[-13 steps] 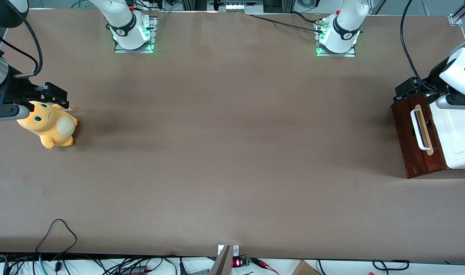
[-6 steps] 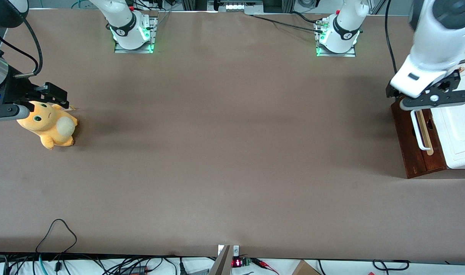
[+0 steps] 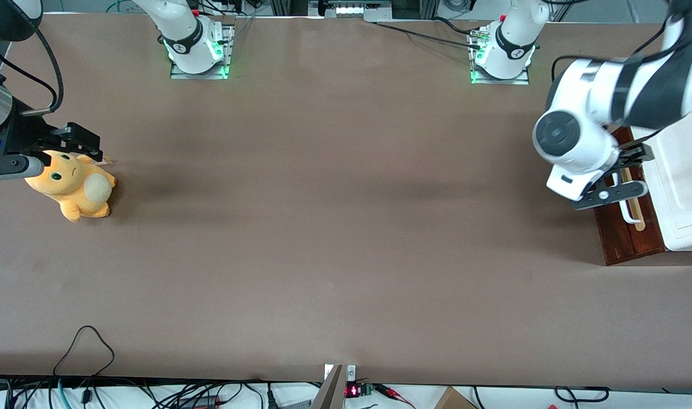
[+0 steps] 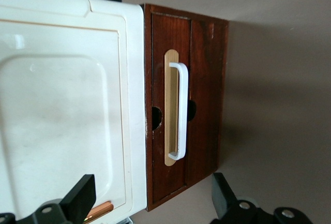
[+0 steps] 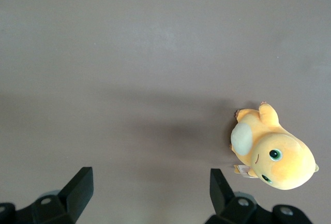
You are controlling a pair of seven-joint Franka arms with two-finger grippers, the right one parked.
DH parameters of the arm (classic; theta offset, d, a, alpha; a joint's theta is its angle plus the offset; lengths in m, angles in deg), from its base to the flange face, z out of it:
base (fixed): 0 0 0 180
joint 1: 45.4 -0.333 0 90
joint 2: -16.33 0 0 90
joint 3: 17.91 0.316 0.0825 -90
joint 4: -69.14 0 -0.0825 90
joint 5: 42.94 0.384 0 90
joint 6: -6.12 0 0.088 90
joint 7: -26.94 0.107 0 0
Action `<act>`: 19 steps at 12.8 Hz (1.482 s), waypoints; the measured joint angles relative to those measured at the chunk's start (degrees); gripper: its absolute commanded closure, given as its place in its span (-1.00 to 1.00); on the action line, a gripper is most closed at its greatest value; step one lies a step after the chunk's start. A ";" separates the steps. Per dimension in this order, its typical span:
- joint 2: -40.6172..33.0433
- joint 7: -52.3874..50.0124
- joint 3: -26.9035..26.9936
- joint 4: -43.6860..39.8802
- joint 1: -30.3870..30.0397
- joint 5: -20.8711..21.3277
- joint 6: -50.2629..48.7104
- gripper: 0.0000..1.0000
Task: Open lower drawer with left arm only
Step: 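Move the open left gripper down to the lower drawer's white handle, then close the left gripper around the white bar handle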
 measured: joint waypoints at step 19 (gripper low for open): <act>21.82 -20.20 -0.72 8.37 -2.94 34.12 -11.02 -0.15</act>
